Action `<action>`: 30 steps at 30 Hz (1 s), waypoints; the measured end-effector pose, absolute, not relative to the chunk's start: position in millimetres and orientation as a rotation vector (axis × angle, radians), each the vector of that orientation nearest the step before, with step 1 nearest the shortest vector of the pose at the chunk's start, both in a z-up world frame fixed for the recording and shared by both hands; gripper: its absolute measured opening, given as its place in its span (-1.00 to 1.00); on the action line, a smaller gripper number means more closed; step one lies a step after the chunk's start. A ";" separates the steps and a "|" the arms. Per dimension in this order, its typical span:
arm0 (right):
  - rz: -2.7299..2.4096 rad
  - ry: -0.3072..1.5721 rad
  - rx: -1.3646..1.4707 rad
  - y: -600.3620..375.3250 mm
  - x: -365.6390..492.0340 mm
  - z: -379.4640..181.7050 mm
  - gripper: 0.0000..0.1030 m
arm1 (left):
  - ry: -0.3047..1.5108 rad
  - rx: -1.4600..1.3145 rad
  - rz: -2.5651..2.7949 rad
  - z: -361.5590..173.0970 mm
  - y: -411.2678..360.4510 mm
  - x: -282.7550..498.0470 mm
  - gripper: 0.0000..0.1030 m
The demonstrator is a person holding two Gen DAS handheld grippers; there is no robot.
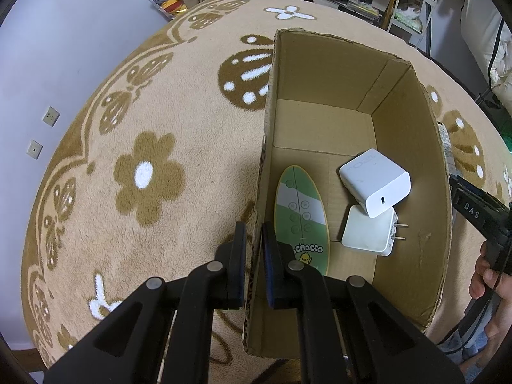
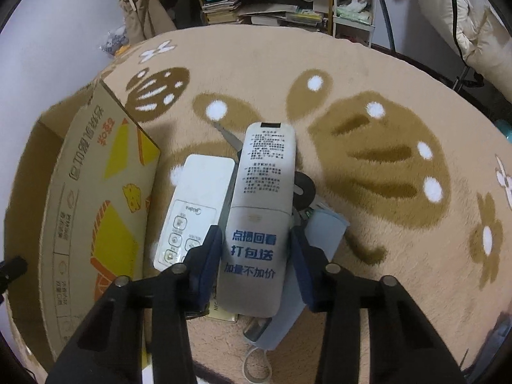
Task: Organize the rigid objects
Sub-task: 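Lift the white remote and carry it toward the box with the right gripper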
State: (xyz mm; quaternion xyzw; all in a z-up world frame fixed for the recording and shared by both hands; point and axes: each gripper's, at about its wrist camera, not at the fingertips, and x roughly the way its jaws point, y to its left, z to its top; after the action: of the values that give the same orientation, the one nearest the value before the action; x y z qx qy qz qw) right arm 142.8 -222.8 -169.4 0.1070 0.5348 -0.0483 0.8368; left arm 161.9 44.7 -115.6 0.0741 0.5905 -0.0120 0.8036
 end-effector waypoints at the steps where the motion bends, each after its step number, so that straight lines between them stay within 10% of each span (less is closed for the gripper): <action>1: -0.110 1.134 0.211 -220.5 142.9 -169.8 -0.09 | 1.265 0.160 -0.025 -115.7 44.6 162.0 -0.81; 30: -0.060 1.069 0.314 -227.8 134.6 -140.5 -0.15 | 1.269 0.164 -0.026 -115.8 44.7 160.7 -0.82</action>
State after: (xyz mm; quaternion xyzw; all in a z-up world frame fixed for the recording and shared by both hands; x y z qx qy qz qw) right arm 134.6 -227.8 -140.5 0.1488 0.5073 -0.0286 0.8483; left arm 160.7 44.7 -115.8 0.0765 0.5919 -0.0120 0.8023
